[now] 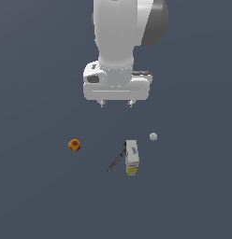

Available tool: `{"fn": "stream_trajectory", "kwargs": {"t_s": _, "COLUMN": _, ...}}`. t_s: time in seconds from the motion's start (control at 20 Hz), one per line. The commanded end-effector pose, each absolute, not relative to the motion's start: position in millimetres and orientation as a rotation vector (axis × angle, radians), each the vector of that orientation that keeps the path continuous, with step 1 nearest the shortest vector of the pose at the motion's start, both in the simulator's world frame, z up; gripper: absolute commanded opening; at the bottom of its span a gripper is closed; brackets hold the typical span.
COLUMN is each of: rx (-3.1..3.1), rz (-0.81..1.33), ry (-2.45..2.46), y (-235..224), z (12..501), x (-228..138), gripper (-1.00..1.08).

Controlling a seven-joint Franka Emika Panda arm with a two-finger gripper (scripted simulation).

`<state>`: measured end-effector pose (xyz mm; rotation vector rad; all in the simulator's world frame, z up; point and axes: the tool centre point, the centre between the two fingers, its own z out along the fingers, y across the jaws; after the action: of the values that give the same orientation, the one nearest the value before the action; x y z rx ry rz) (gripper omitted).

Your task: Pick up a designated object from a clutter of objects.

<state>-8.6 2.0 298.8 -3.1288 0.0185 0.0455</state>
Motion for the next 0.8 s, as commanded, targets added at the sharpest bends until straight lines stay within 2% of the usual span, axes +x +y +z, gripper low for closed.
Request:
{"fn": "stream_trajectory", "kwargs": {"t_s": 0.0, "rx": -3.129, "rz": 0.046, "ry": 0.019, "y": 2.0, "z": 298.8, "x": -8.6, "gripper": 1.0}}
{"fn": "stream_trajectory", "kwargs": {"t_s": 0.75, "rx": -3.111, "rz": 0.044, "ry": -0.013, "y": 8.7, "z": 293.9, "x": -5.1, "gripper": 1.0}}
